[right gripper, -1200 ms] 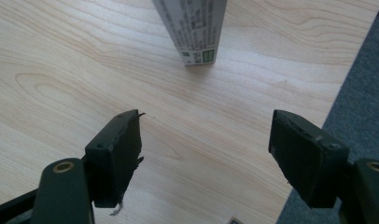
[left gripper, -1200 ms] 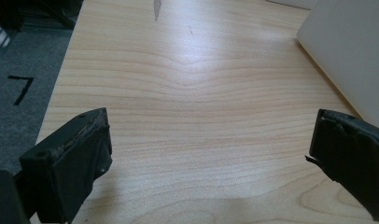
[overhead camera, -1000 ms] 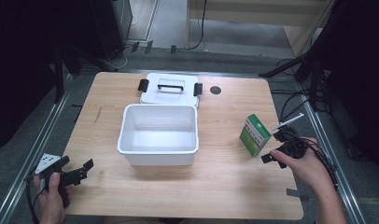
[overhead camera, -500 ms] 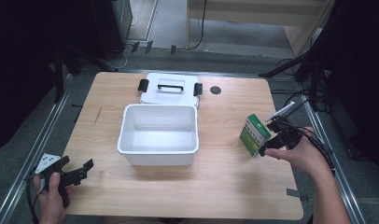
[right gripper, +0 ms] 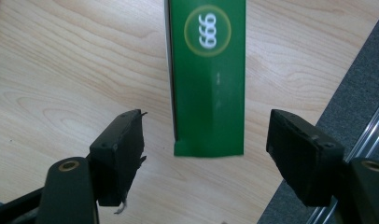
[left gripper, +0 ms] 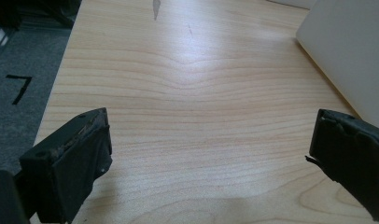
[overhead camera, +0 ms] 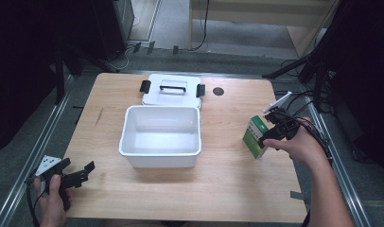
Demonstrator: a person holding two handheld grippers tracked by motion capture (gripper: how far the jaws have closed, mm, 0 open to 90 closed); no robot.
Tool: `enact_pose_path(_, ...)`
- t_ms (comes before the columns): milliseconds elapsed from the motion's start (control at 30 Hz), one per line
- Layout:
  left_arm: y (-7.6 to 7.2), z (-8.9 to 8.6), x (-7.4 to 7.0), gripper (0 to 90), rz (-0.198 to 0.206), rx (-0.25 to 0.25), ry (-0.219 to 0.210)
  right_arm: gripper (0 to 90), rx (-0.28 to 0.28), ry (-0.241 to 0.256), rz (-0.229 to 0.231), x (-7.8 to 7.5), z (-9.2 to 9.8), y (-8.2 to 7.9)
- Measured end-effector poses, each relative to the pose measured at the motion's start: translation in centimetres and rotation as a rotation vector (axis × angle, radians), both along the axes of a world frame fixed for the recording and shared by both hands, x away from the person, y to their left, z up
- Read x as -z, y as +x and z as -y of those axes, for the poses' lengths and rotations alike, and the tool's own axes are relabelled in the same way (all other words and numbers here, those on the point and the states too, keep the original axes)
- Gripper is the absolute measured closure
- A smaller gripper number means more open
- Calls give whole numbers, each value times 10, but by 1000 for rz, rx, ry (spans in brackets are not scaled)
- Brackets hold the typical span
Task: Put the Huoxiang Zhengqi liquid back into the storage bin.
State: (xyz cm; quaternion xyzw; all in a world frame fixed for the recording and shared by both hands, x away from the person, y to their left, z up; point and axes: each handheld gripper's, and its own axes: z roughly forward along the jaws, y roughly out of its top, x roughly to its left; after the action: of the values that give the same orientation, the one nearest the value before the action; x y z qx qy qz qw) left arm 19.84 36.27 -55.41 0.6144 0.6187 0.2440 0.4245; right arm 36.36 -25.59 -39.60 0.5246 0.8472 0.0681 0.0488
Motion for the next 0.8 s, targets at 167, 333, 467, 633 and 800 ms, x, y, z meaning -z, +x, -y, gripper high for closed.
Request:
enact_pose_path(167,0,0,0,0,-2,0,0,323,-8,-3,-2,-1,-5,10)
enact_pose_path(333,0,0,0,0,-1,0,-1,357,-18,-6,-1,0,-11,18)
enact_pose_path(467,0,0,0,0,-2,0,-2,397,-27,-26,4,2,-14,24)
enact_pose_path(633,0,0,0,0,-2,1,-1,425,-26,-28,-4,4,-17,29)
enact_pose_path(800,0,0,0,0,-2,1,-1,462,-24,-28,-7,6,-20,34)
